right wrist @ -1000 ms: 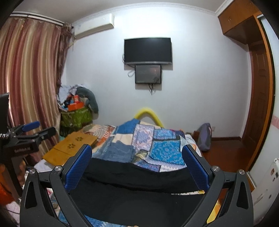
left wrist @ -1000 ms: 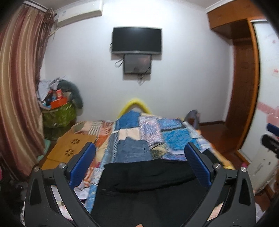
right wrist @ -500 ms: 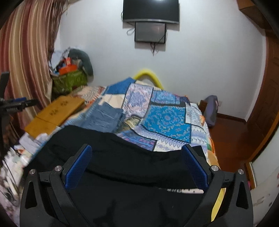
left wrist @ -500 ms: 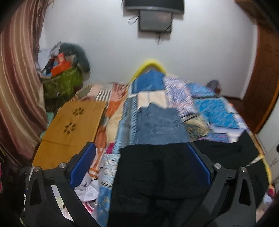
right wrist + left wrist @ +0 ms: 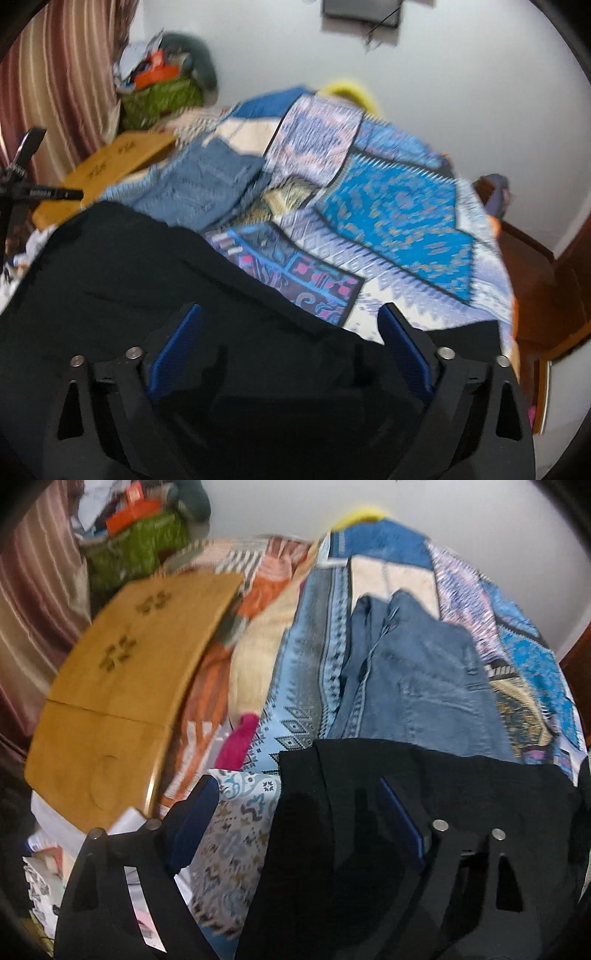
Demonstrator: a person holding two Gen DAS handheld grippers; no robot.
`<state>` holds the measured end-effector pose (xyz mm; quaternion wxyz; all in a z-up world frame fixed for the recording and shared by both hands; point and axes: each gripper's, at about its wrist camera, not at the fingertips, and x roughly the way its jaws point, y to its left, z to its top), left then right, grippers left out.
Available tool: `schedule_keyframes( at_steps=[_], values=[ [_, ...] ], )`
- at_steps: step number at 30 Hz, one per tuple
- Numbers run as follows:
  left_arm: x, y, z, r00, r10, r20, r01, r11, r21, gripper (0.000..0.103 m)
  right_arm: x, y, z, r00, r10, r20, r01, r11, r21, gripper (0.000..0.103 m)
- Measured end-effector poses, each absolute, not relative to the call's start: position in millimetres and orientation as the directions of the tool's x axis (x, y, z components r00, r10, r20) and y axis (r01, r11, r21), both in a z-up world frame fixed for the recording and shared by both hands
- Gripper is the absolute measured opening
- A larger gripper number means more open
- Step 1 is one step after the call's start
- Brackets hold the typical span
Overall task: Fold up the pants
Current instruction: 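Lower both tools onto the black trousers and close on the waistband edge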
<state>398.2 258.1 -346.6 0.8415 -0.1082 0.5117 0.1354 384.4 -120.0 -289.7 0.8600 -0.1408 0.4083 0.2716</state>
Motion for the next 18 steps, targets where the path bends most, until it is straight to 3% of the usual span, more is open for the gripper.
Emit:
schedule_keyframes(
  at_steps=[2, 6, 8, 10, 13, 14, 16, 18],
  values=[
    [404.5, 259.0, -358.5, 0.422, 0.095, -0.902, -0.329, 0.943, -0.054, 0.085, 396.7, -114.6, -302.5, 0.474, 0.354, -0.806, -0.607, 0.795, -0.009, 0.073],
    [415.3, 257.9, -377.6, 0.393, 0.036, -0.919, -0.325, 0.940, -0.102, 0.085, 416.7, -105.5, -322.8, 0.372, 0.386, -0.844, -0.647, 0.760, 0.062, 0.064],
    [419.6, 256.9, -382.7, 0.392, 0.018, -0.920, -0.323, 0.939, -0.119, 0.085, 420.8, -100.3, -329.3, 0.320, 0.414, -0.852, -0.668, 0.736, 0.106, 0.055],
    [423.0, 254.8, -383.4, 0.394, 0.015, -0.919, -0.319, 0.940, -0.122, 0.084, 418.4, -95.0, -332.6, 0.304, 0.424, -0.853, -0.683, 0.721, 0.115, 0.054],
    [429.5, 249.6, -384.8, 0.386, -0.025, -0.922, -0.294, 0.944, -0.149, 0.061, 413.8, -88.5, -332.6, 0.306, 0.428, -0.850, -0.717, 0.691, 0.089, 0.040],
    [430.6, 248.0, -384.7, 0.381, -0.056, -0.923, -0.285, 0.942, -0.175, 0.046, 414.1, -87.9, -332.6, 0.303, 0.428, -0.851, -0.719, 0.689, 0.091, 0.033],
    [431.1, 243.5, -380.2, 0.376, -0.020, -0.927, -0.289, 0.947, -0.138, 0.038, 412.1, -86.4, -332.6, 0.310, 0.422, -0.852, -0.719, 0.690, 0.081, 0.017],
    [430.9, 240.4, -374.0, 0.379, 0.006, -0.925, -0.274, 0.956, -0.106, 0.025, 412.7, -84.9, -331.8, 0.322, 0.410, -0.854, -0.724, 0.687, 0.057, 0.012]
  ],
)
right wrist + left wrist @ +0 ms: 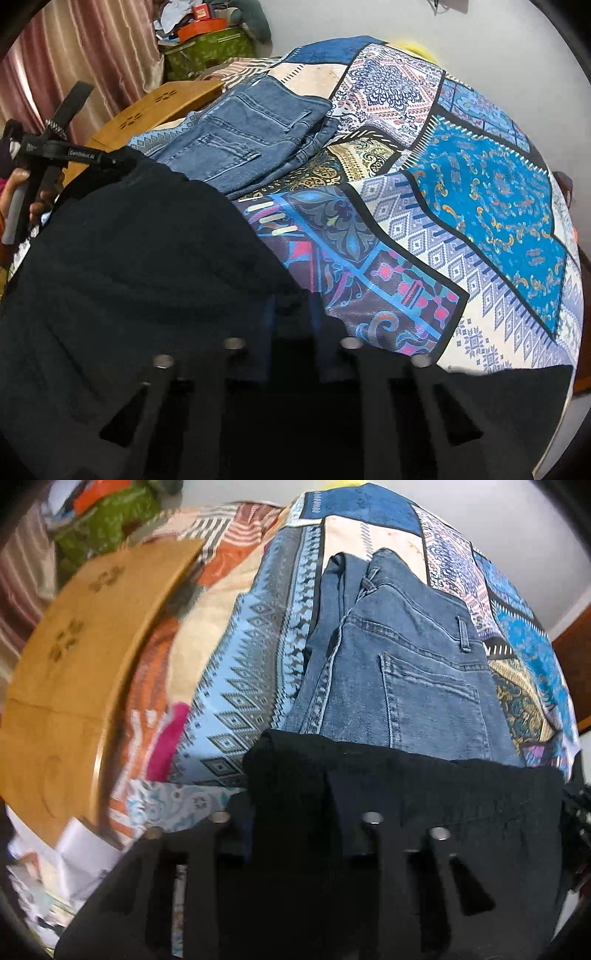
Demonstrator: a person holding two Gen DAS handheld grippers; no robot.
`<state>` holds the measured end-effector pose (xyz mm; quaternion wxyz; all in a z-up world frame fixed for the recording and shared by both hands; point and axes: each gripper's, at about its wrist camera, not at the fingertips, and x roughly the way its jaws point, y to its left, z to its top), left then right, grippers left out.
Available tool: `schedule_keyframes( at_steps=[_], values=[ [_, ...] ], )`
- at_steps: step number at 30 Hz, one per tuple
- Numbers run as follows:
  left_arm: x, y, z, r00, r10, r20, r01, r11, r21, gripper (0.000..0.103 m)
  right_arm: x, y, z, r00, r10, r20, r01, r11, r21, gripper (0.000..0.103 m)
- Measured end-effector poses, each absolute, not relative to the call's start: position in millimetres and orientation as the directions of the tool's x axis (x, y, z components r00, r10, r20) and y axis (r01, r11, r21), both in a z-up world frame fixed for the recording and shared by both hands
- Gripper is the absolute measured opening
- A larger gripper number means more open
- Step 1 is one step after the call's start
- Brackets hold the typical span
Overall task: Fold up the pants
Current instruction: 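Lower both tools onto the black trousers and close on the waistband edge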
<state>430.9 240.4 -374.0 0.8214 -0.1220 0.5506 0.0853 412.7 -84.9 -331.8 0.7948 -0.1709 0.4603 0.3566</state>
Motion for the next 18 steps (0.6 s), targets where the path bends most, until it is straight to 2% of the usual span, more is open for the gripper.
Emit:
schedule_keyframes(
  at_steps=[3, 8, 13, 18],
  values=[
    [429.3, 241.5, -363.8, 0.379, 0.027, -0.925, -0.276, 0.957, -0.086, 0.017, 412.9, -82.4, -329.8, 0.363, 0.384, -0.849, -0.731, 0.682, -0.004, 0.006],
    [429.1, 245.6, -341.1, 0.417, 0.076, -0.906, -0.278, 0.959, -0.047, 0.016, 417.2, -82.7, -317.1, 0.490, 0.337, -0.804, -0.692, 0.711, -0.124, 0.003],
    [421.1, 244.5, -318.1, 0.450, 0.085, -0.889, -0.262, 0.964, -0.040, 0.015, 425.7, -83.1, -303.1, 0.514, 0.347, -0.785, -0.659, 0.745, -0.103, 0.003],
    [391.6, 242.4, -286.6, 0.517, 0.039, -0.855, -0.233, 0.968, -0.097, 0.014, 413.1, -89.3, -291.1, 0.511, 0.372, -0.775, -0.657, 0.750, -0.073, 0.003]
  ],
)
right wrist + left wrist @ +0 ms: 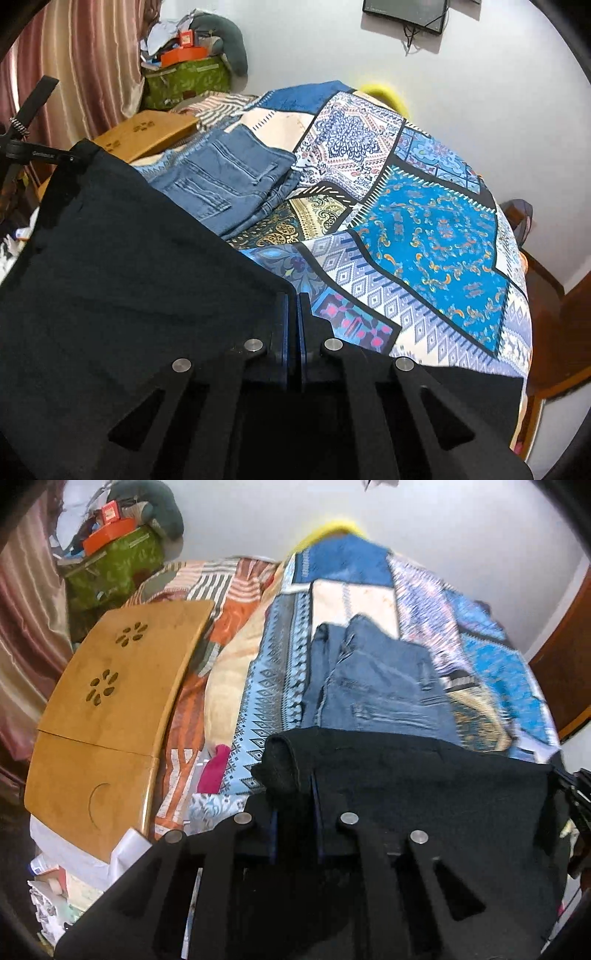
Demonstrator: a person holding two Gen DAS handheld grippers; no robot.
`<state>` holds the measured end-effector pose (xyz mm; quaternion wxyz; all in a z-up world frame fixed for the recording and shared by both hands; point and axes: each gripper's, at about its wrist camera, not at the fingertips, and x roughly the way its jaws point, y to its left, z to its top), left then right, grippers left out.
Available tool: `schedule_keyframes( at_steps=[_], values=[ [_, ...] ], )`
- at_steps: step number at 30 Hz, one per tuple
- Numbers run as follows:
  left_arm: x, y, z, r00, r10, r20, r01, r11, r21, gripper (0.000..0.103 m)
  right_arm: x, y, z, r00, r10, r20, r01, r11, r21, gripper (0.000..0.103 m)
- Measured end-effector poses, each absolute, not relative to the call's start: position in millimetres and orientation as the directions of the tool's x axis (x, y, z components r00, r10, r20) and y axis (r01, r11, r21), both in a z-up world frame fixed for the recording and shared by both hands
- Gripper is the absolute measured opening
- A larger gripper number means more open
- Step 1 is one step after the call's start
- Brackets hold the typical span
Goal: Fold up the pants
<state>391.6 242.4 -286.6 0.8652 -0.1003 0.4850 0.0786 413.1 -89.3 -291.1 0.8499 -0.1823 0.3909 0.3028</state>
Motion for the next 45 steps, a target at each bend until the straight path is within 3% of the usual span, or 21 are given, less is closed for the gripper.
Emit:
schedule_keyframes(
  at_steps=[9, 17, 26, 33, 38, 45],
  values=[
    [312.3, 215.6, -231.4, 0.582, 0.033, -0.813, -0.156, 0.985, -0.072, 0.014, 344.3, -112.9, -242.2, 0.531, 0.457, -0.713, -0.659, 0.752, -0.009, 0.003],
    [228.1, 204.4, -222.4, 0.582, 0.043, -0.812, -0.147, 0.988, -0.053, 0.014, 271.7, -127.8, -221.8, 0.522, 0.480, -0.706, -0.670, 0.742, 0.009, 0.003],
    [147.9, 195.6, -253.1, 0.556, 0.082, -0.827, -0.159, 0.987, -0.009, 0.014, 194.8, -133.4, -241.3, 0.466, 0.503, -0.728, -0.682, 0.729, 0.066, 0.003],
    [112.0, 195.3, -316.5, 0.462, 0.137, -0.876, -0.196, 0.979, 0.049, 0.014, 158.7, -130.7, -281.5, 0.421, 0.489, -0.764, -0.658, 0.744, 0.114, 0.004],
    [98.0, 199.0, -356.1, 0.411, 0.113, -0.905, -0.219, 0.975, 0.022, 0.014, 153.1, -135.8, -303.9, 0.396, 0.489, -0.777, -0.616, 0.769, 0.170, 0.004],
    [89.5, 209.1, -339.5, 0.411, 0.095, -0.907, -0.249, 0.968, -0.012, 0.014, 146.8, -136.6, -298.3, 0.381, 0.482, -0.789, -0.601, 0.778, 0.185, 0.009]
  ],
)
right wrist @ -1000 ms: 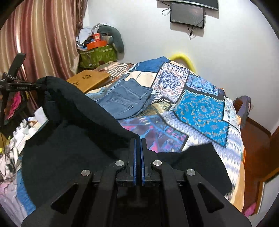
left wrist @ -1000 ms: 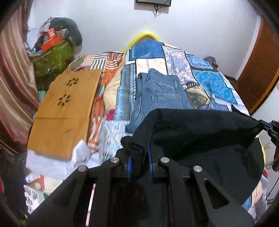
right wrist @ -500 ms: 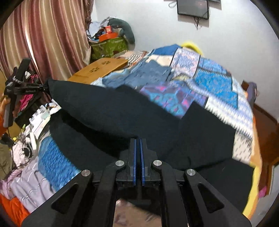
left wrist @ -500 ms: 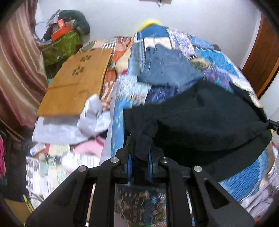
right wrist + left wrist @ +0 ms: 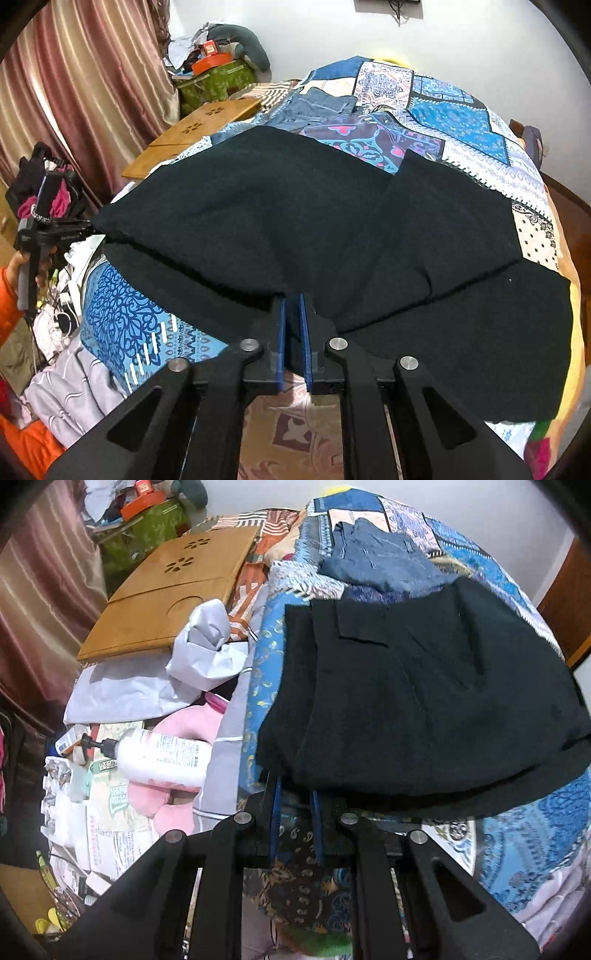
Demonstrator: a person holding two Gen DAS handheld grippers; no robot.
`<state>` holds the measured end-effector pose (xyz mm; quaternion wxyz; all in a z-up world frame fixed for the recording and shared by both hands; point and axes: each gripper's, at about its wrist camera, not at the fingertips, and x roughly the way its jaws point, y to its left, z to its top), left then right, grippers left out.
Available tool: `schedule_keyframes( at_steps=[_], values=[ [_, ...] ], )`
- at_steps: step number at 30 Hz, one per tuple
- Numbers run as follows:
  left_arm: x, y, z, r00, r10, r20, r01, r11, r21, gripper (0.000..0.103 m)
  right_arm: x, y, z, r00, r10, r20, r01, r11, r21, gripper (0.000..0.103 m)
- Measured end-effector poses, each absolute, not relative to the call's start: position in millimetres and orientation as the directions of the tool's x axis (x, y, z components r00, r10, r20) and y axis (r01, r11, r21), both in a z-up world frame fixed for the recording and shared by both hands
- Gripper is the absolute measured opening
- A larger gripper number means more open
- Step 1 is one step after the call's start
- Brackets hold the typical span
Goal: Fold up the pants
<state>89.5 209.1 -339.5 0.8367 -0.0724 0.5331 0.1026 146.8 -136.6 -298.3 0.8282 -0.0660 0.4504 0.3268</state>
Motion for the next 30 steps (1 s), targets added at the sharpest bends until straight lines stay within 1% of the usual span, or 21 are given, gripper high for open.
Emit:
schedule_keyframes(
  at_steps=[3, 4, 5, 6, 7, 8, 10, 12, 14, 17, 19, 21, 25, 30],
  values=[
    [84.3, 215.4, -316.0, 0.429, 0.064, -0.901, -0.296, 0.952, -0.073, 0.014, 147.9, -142.3, -291.7, 0.359, 0.489, -0.795, -0.599, 0.774, 0.205, 0.011],
    [83.9, 215.3, -308.5, 0.441, 0.067, -0.895, -0.305, 0.949, -0.079, 0.014, 148.0, -145.9, -288.5, 0.361, 0.493, -0.792, -0.597, 0.774, 0.210, 0.014],
    [84.2, 213.7, -296.7, 0.464, 0.075, -0.883, -0.308, 0.948, -0.082, 0.015, 148.1, -149.5, -285.2, 0.367, 0.492, -0.789, -0.594, 0.777, 0.209, 0.022],
    [85.6, 211.4, -287.4, 0.481, 0.083, -0.873, -0.306, 0.949, -0.079, 0.016, 148.4, -152.5, -281.7, 0.378, 0.487, -0.788, -0.587, 0.784, 0.202, 0.026],
    [87.7, 209.4, -280.8, 0.493, 0.090, -0.866, -0.304, 0.950, -0.074, 0.016, 149.7, -157.9, -277.1, 0.394, 0.482, -0.783, -0.578, 0.792, 0.196, 0.033],
    [91.8, 205.8, -272.2, 0.506, 0.101, -0.856, -0.299, 0.952, -0.064, 0.017, 151.5, -161.5, -273.1, 0.405, 0.482, -0.777, -0.572, 0.796, 0.195, 0.034],
    [103.7, 197.7, -256.8, 0.536, 0.110, -0.837, -0.282, 0.958, -0.055, 0.023, 156.3, -171.1, -262.6, 0.433, 0.484, -0.760, -0.555, 0.808, 0.198, 0.034],
    [118.0, 189.7, -247.9, 0.559, 0.106, -0.823, -0.264, 0.963, -0.055, 0.038, 163.2, -176.9, -253.5, 0.460, 0.477, -0.749, -0.537, 0.821, 0.193, 0.037],
    [135.0, 179.5, -241.2, 0.578, 0.108, -0.809, -0.243, 0.969, -0.045, 0.042, 173.2, -181.7, -244.2, 0.497, 0.465, -0.733, -0.520, 0.836, 0.178, 0.044],
    [165.1, 163.2, -238.4, 0.589, 0.088, -0.803, -0.204, 0.978, -0.042, 0.043, 192.5, -186.4, -239.1, 0.528, 0.446, -0.723, -0.493, 0.854, 0.167, 0.046],
    [185.0, 154.5, -240.1, 0.590, 0.070, -0.804, -0.186, 0.981, -0.052, 0.045, 208.2, -186.1, -240.0, 0.528, 0.444, -0.724, -0.482, 0.858, 0.176, 0.046],
    [205.5, 146.4, -242.9, 0.593, 0.054, -0.803, -0.172, 0.983, -0.060, 0.050, 225.6, -182.8, -243.7, 0.524, 0.432, -0.734, -0.471, 0.865, 0.173, 0.046],
    [242.0, 126.5, -252.6, 0.595, 0.040, -0.803, -0.131, 0.990, -0.048, 0.053, 262.7, -174.4, -257.8, 0.511, 0.415, -0.753, -0.475, 0.866, 0.156, 0.046],
    [280.6, 102.4, -268.1, 0.590, 0.030, -0.807, -0.071, 0.997, -0.015, 0.060, 310.1, -163.5, -280.8, 0.474, 0.393, -0.788, -0.472, 0.869, 0.149, 0.046]
  ],
)
